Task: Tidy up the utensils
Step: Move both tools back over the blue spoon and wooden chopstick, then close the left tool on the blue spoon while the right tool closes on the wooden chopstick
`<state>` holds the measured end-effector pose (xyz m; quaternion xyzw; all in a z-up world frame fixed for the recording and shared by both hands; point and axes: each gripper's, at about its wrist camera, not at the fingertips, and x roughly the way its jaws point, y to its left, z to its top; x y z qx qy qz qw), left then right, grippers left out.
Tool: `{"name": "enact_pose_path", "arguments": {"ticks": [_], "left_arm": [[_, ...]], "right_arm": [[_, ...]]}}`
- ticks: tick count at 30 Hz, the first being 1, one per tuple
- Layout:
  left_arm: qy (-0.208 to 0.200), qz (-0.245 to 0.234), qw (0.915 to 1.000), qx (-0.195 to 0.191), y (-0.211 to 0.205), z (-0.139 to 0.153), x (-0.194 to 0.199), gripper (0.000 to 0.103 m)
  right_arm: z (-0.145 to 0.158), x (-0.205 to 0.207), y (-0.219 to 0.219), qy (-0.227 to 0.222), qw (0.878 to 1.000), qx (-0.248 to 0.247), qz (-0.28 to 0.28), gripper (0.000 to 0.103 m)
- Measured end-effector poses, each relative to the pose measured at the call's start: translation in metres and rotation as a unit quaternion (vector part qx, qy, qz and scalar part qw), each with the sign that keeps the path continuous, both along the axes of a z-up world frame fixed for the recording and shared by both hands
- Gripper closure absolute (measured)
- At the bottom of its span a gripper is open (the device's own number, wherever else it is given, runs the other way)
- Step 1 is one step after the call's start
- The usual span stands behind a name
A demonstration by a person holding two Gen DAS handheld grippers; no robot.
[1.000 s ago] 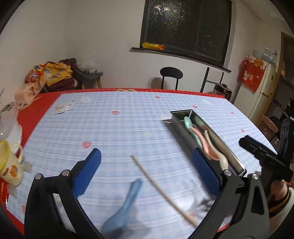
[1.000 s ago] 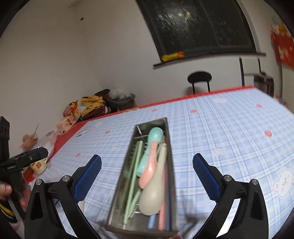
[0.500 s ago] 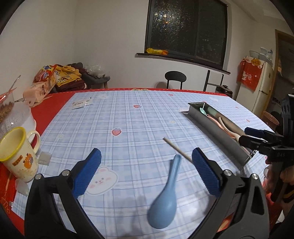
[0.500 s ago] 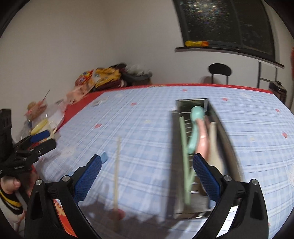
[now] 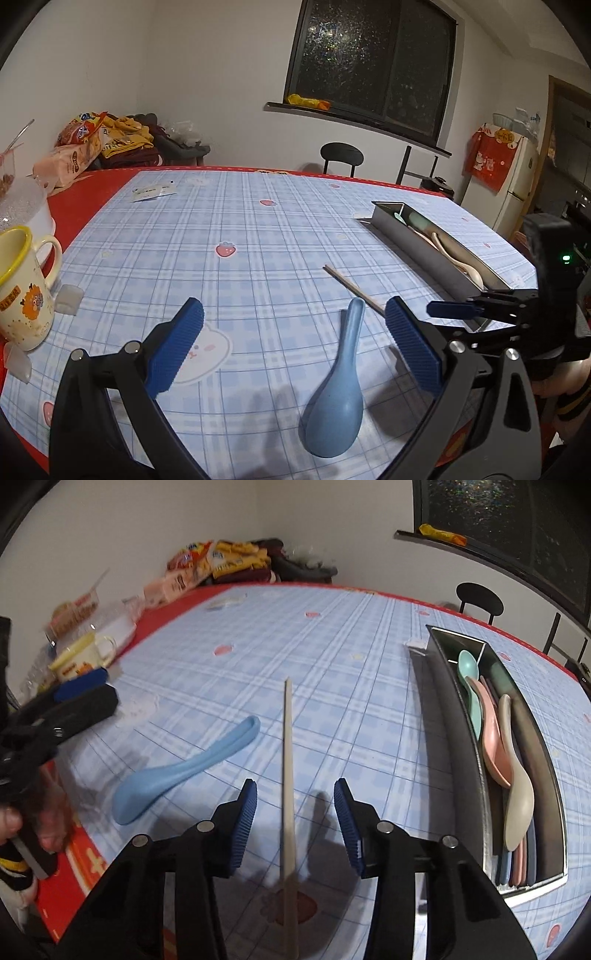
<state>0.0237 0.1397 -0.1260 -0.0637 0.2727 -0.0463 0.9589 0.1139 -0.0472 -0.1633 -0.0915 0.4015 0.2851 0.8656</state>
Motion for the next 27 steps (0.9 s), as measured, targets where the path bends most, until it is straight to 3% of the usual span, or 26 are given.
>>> {"name": "enact_pose_path", "arguments": {"ticks": [10,12,17,27], "left_arm": [[0.005,-0.011,0.9999,0.008,-0.005,-0.001,0.003,0.006],[0.01,-0.014,0.9999,0.002,-0.005,-0.002,0.004,0.006],[0.01,-0.012,0.9998,-0.008,-0.001,-0.003,0.004,0.006],[0.008,-0.014,0.9998,0.008,-0.007,-0.003,0.002,0.01]], "right_arm": [[-0.008,0.0,0.009,0.003,0.999,-0.032,0.008,0.064],[-0.008,-0.001,0.01,-0.002,0.999,-0.033,0.013,0.078],[-0.007,-0.001,0.011,-0.004,0.999,-0.028,0.02,0.095],[-0.007,0.007,-0.006,0.01,1.0,-0.005,-0.023,0.097]]}}
